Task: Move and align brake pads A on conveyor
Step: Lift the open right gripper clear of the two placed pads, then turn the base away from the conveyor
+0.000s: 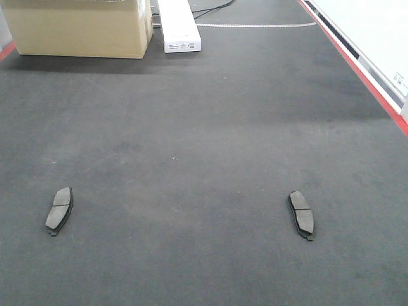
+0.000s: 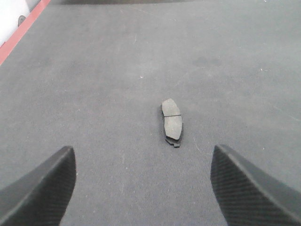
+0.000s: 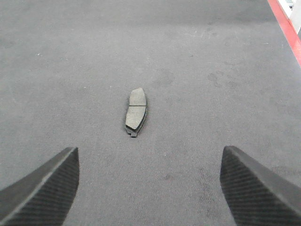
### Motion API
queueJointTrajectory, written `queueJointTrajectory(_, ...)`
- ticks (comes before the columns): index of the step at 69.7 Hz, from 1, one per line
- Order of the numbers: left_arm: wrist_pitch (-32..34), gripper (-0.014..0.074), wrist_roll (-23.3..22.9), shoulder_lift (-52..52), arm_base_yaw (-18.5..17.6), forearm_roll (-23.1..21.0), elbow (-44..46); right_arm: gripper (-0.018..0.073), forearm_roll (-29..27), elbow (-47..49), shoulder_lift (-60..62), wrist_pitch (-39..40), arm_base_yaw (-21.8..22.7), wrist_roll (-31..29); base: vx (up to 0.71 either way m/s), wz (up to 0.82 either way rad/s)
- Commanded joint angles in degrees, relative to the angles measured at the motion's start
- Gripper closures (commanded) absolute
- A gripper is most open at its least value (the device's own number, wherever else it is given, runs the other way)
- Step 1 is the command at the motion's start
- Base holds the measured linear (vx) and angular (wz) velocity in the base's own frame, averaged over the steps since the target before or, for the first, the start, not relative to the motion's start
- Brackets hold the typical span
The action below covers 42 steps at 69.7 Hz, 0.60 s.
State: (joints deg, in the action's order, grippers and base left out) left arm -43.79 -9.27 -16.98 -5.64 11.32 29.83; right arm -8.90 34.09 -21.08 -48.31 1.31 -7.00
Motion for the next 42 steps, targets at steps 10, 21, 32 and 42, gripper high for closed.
queueJointTrajectory(10, 3.93, 0.0043, -0.1, -0.49, 0.03, 0.55, 1.4, -0.0019, 0.01, 1.52, -0.49, 3.62, 0.42, -0.46, -0.07, 0.01)
queueJointTrajectory(21, 3.93, 0.0043, -0.1, -0.49, 0.03, 0.55, 1.4, -0.0019, 0.01, 1.52, -0.49, 3.62, 0.42, -0.46, -0.15, -0.02)
queueJointTrajectory(32, 3.93, 0.0043, -0.1, -0.49, 0.03, 0.55, 1.4, -0.0019, 0.01, 1.52, -0.49, 3.68, 0.42, -0.46, -0.22, -0.09)
queueJointTrajectory(42, 3.93, 0.0043, -0.1, -0.49, 0.03, 0.55, 1.4, -0.0019, 0.01, 1.52, -0.49, 3.68, 0.42, -0.46, -0.24, -0.21)
